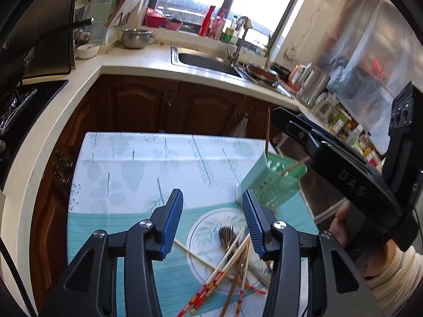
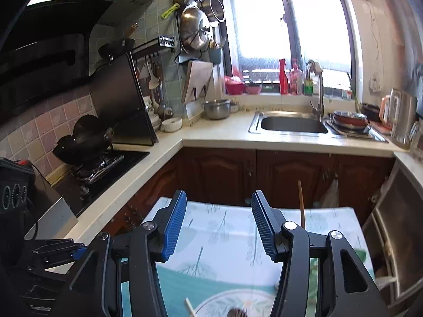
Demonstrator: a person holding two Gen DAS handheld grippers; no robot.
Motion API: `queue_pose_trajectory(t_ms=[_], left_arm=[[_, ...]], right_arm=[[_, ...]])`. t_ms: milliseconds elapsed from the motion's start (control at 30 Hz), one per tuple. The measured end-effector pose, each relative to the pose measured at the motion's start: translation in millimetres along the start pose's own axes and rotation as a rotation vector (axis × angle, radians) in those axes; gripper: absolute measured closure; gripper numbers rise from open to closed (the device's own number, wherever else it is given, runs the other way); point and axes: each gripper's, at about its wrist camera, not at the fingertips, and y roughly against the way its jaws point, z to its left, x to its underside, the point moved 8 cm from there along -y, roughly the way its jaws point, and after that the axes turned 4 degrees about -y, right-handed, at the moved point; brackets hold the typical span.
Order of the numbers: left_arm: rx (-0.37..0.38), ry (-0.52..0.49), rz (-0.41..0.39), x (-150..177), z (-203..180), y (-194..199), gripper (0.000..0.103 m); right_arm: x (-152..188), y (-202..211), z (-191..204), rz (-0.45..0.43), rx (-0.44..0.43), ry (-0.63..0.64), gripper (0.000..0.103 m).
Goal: Organize utensils
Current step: 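Move both open tools back down to the chopsticks on the plate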
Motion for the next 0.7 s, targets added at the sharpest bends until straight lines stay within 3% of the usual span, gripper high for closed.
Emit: queue_pose_trajectory(t_ms=[333,700], left_arm=[[-0.008,-0.088,0.156,66.0,-15.9,-37.5,0.058],[0.042,-0.172,0.309,121.4,-38.6,-81.4,0.058]], right_arm=[[107.2,64.3,-29.4,0.157,0.063,-0.142,0.051],[238.0,101.0,-100.4,0.400,0.165,-0.315,0.051]])
